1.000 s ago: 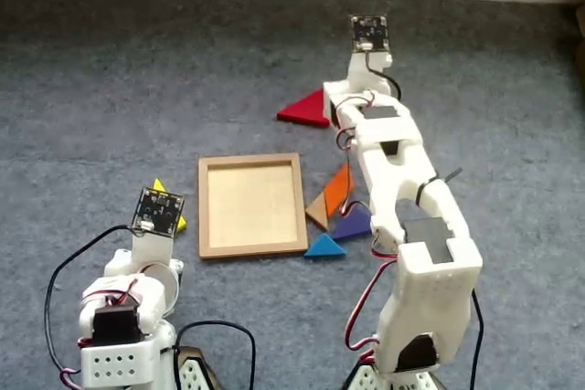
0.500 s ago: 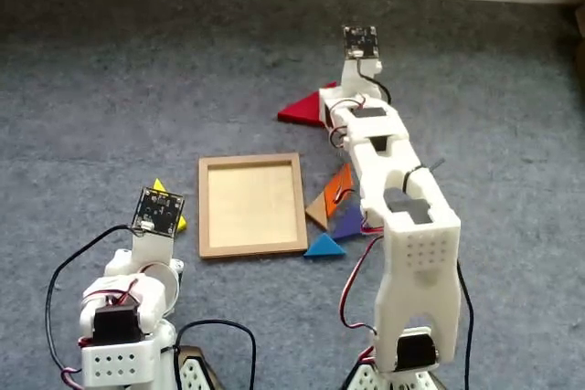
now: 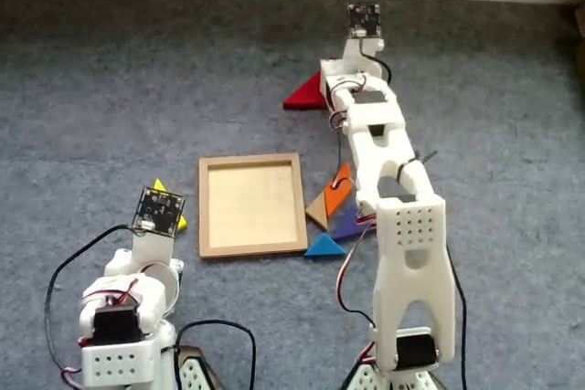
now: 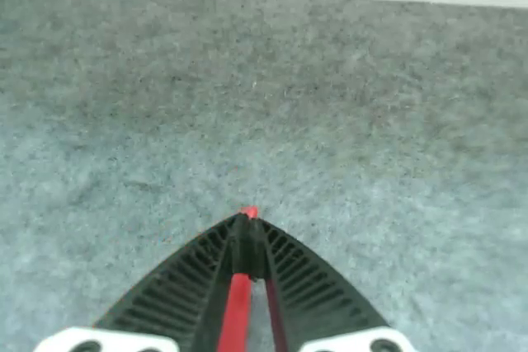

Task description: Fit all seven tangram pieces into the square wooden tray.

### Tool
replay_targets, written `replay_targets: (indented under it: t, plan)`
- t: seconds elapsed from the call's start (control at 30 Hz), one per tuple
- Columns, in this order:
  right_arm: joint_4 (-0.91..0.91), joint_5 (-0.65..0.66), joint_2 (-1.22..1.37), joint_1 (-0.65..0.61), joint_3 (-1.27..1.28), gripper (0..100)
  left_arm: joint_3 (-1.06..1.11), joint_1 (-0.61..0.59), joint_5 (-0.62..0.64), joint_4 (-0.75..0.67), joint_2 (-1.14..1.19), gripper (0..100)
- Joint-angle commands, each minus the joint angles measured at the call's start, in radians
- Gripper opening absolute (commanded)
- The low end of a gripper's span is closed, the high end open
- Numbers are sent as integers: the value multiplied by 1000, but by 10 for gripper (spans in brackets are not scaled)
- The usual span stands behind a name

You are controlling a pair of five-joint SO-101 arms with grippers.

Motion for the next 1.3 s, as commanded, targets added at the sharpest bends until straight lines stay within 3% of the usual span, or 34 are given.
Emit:
replay_targets:
  t: [0.0,0.43,0.93,1.17,1.27]
  plan:
    - [-13,2,-91,15,-18,5,19,-18,6,5,-10,23]
    - [-4,9,-148,12,213,5,19,-18,6,5,-10,23]
    - [748,11,-516,-19,383,5,19,-18,6,5,-10,23]
    - [797,275,-676,-19,398,8,19,-18,6,5,-10,23]
    - [780,278,-696,-48,390,9,19,-18,6,5,-10,23]
